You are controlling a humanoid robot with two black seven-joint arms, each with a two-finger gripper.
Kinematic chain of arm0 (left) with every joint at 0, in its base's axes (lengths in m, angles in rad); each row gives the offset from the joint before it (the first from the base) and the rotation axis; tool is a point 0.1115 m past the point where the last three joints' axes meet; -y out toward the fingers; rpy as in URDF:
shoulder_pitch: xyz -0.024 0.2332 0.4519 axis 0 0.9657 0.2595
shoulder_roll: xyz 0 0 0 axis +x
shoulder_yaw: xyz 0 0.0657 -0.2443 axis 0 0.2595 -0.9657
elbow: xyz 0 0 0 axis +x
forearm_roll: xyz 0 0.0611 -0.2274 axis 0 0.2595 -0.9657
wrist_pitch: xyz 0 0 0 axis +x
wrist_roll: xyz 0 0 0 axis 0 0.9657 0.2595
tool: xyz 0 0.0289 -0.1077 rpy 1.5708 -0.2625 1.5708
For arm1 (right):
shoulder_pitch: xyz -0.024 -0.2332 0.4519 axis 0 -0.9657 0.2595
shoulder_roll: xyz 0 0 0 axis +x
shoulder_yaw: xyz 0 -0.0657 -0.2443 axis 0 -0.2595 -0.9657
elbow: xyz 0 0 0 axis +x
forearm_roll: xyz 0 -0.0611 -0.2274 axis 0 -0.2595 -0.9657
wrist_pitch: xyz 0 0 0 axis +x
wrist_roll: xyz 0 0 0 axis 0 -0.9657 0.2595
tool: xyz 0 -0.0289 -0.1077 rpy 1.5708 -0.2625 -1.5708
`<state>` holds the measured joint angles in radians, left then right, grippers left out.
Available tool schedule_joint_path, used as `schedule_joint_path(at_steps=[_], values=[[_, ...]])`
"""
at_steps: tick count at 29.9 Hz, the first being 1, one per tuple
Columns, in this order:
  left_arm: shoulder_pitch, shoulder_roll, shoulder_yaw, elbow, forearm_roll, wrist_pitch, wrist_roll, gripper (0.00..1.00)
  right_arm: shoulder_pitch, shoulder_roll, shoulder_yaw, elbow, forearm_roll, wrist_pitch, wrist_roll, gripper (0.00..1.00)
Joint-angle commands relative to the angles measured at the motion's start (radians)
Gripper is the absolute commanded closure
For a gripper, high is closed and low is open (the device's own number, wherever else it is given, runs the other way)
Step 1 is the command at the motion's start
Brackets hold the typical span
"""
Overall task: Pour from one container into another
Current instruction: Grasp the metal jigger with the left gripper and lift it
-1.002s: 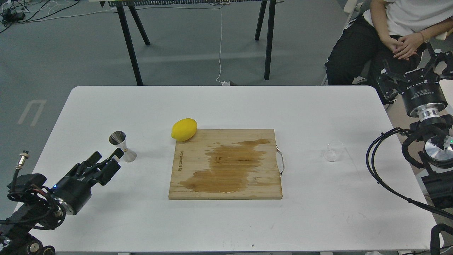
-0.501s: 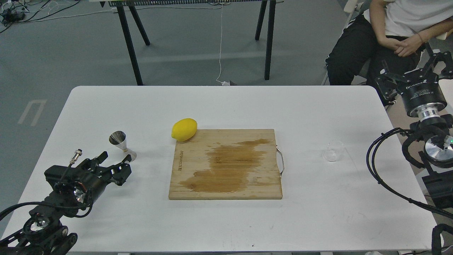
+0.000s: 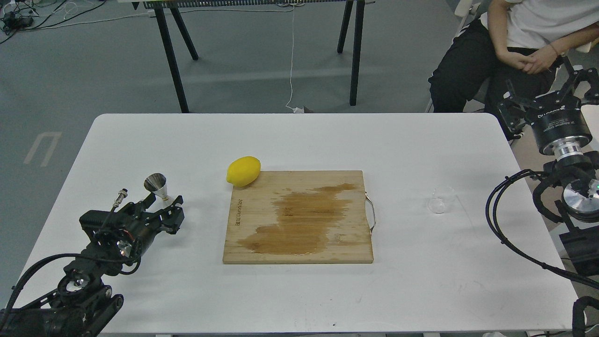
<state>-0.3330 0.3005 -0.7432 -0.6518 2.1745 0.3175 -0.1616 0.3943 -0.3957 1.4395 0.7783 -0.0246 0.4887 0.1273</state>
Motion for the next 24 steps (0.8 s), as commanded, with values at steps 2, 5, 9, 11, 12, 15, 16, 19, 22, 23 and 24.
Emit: schedule_joint_path(at_steps=[2, 5, 9, 11, 12, 15, 16, 19, 22, 23, 24], values=[[-0.008, -0.008, -0.001, 0.018, -0.001, 0.020, -0.001, 0.77, -0.003, 0.000, -0.004, -0.001, 0.000, 0.000, 0.000, 0.00], [-0.017, -0.008, -0.004, 0.020, -0.001, 0.034, 0.004, 0.81, -0.006, 0.000, -0.002, -0.001, 0.000, 0.000, 0.000, 0.00], [-0.029, -0.008, -0.007, 0.020, -0.001, 0.035, 0.005, 0.89, -0.008, -0.002, -0.002, -0.001, 0.000, 0.000, 0.000, 0.00], [-0.037, -0.008, -0.007, 0.020, -0.001, 0.035, 0.004, 0.93, -0.008, -0.002, -0.001, -0.001, 0.000, 0.000, 0.000, 0.00], [-0.043, -0.012, -0.007, 0.018, -0.001, 0.037, 0.004, 0.93, -0.008, -0.003, -0.002, -0.001, 0.000, 0.000, 0.000, 0.00], [-0.063, -0.023, -0.008, 0.005, -0.001, 0.057, 0.004, 0.93, -0.008, -0.006, -0.001, -0.001, 0.000, 0.000, 0.000, 0.00], [-0.070, -0.021, -0.007, -0.002, -0.002, 0.066, 0.004, 0.93, -0.008, -0.009, -0.001, -0.001, 0.000, 0.000, 0.000, 0.00], [-0.107, -0.008, -0.002, -0.052, -0.001, 0.055, 0.004, 0.93, -0.008, -0.011, -0.001, -0.001, 0.000, 0.000, 0.000, 0.00], [-0.136, -0.004, -0.001, -0.115, 0.002, 0.008, 0.002, 0.93, -0.011, -0.011, 0.001, -0.001, 0.000, 0.000, 0.000, 0.00], [-0.147, -0.004, 0.001, -0.144, 0.004, -0.001, 0.004, 0.93, -0.012, -0.011, 0.001, -0.001, 0.000, 0.000, 0.000, 0.00], [-0.161, -0.007, 0.002, -0.181, 0.007, -0.006, 0.004, 0.93, -0.015, -0.011, 0.002, -0.001, 0.000, 0.000, 0.000, 0.00]])
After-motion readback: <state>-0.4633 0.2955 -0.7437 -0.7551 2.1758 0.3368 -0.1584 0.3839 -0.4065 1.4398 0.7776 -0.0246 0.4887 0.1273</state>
